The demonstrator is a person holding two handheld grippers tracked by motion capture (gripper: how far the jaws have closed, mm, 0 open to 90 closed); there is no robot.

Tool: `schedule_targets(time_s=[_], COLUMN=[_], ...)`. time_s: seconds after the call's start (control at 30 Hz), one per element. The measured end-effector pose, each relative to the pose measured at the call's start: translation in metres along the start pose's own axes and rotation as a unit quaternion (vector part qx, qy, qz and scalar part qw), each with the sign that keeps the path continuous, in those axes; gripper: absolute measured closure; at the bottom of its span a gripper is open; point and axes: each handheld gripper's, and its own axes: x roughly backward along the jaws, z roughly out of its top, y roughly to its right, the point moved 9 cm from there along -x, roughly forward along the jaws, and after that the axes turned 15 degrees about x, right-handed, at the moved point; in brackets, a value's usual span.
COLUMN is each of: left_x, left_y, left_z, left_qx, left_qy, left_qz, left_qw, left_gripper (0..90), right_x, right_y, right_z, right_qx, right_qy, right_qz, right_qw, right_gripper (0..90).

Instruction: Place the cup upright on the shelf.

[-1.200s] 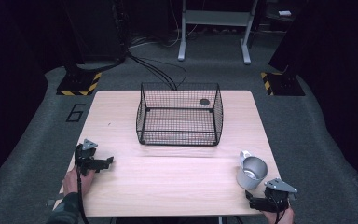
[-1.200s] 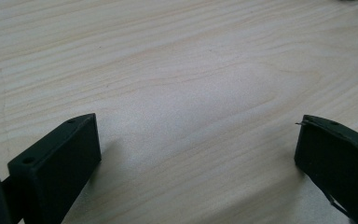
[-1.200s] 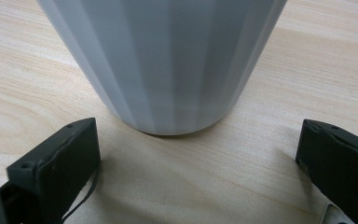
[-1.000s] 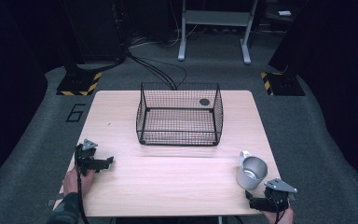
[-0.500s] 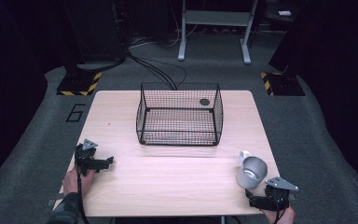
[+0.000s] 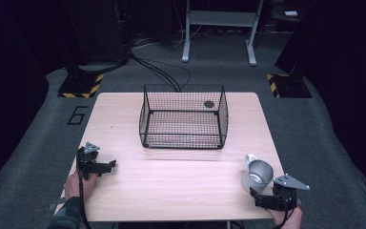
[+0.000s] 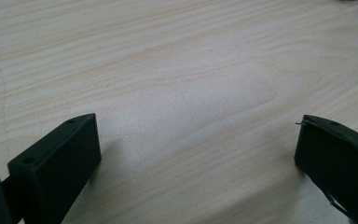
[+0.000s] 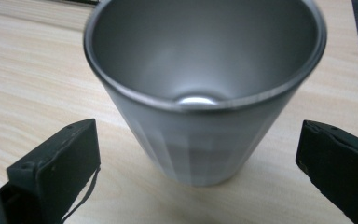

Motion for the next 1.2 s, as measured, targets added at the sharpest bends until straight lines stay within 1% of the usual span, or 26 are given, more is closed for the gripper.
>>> schedule_targets(time_s=[0.07, 0.1, 0.17, 0.23, 0.27, 0.3, 0.33, 0.6, 0.63, 0.67, 0.7, 0.83, 0.87, 0.97, 1.0, 1.1, 1.2], left_x=[0.0, 0.0, 0.0, 0.0, 0.0, 0.0, 0.0, 0.0, 0.0, 0.0, 0.0, 0.0, 0.0, 0.0, 0.0, 0.0, 0.0], left_y=[0.0, 0.0, 0.0, 0.0, 0.0, 0.0, 0.0, 0.0, 0.0, 0.0, 0.0, 0.0, 0.0, 0.0, 0.0, 0.0, 0.0], left_z=[0.0, 0.0, 0.0, 0.0, 0.0, 0.0, 0.0, 0.0, 0.0, 0.0, 0.0, 0.0, 0.0, 0.0, 0.0, 0.0, 0.0], left_qx=[-0.001, 0.0, 0.0, -0.001, -0.001, -0.001, -0.001, -0.001, 0.001, 0.0, 0.0, -0.001, 0.0, -0.001, 0.0, -0.001, 0.001], left_qy=[0.0, 0.0, 0.0, -0.001, 0.0, 0.0, -0.001, 0.0, 0.001, 0.0, 0.0, 0.0, 0.0, -0.001, 0.0, 0.0, 0.001], left_qz=[0.001, 0.0, 0.0, 0.0, 0.0, 0.0, 0.0, 0.0, -0.001, 0.0, 0.0, 0.0, 0.0, 0.0, 0.0, 0.0, 0.0], left_qw=[1.0, 1.0, 1.0, 1.0, 1.0, 1.0, 1.0, 1.0, 1.0, 1.0, 1.0, 1.0, 1.0, 1.0, 1.0, 1.0, 1.0], left_gripper=[0.3, 0.3, 0.3, 0.3, 0.3, 0.3, 0.3, 0.3, 0.3, 0.3, 0.3, 0.3, 0.3, 0.3, 0.3, 0.3, 0.3], right_x=[0.001, 0.001, 0.001, 0.002, 0.002, 0.001, 0.002, -0.001, -0.002, -0.002, -0.003, -0.005, -0.006, -0.008, -0.009, -0.009, -0.009], right_y=[0.0, 0.0, 0.001, 0.001, 0.001, 0.002, 0.002, 0.005, 0.005, 0.006, 0.006, 0.008, 0.007, 0.007, 0.008, 0.009, 0.009], right_z=[0.005, 0.007, 0.012, 0.016, 0.018, 0.019, 0.021, 0.034, 0.035, 0.036, 0.037, 0.042, 0.043, 0.044, 0.044, 0.044, 0.044], right_qx=[0.003, -0.001, 0.005, 0.002, 0.001, 0.005, 0.002, 0.011, 0.009, 0.013, 0.011, 0.017, 0.02, 0.027, 0.03, 0.027, 0.031], right_qy=[0.0, 0.004, 0.005, 0.007, 0.005, 0.007, 0.005, 0.007, 0.005, 0.007, 0.004, 0.001, -0.002, -0.015, -0.015, -0.017, -0.018], right_qz=[0.003, 0.004, 0.01, 0.007, 0.01, 0.009, 0.007, 0.007, 0.005, 0.006, 0.004, -0.001, 0.002, -0.003, -0.005, -0.011, -0.011], right_qw=[1.0, 1.0, 0.9999, 0.9999, 0.9999, 0.9999, 1.0, 0.9999, 0.9999, 0.9999, 0.9999, 0.9999, 0.9998, 0.9995, 0.9994, 0.9994, 0.9993], right_gripper=[0.0, 0.0, 0.0, 0.0, 0.0, 0.0, 0.0, 0.0, 0.0, 0.0, 0.0, 0.0, 0.0, 0.1, 1.0, 4.1, 4.4])
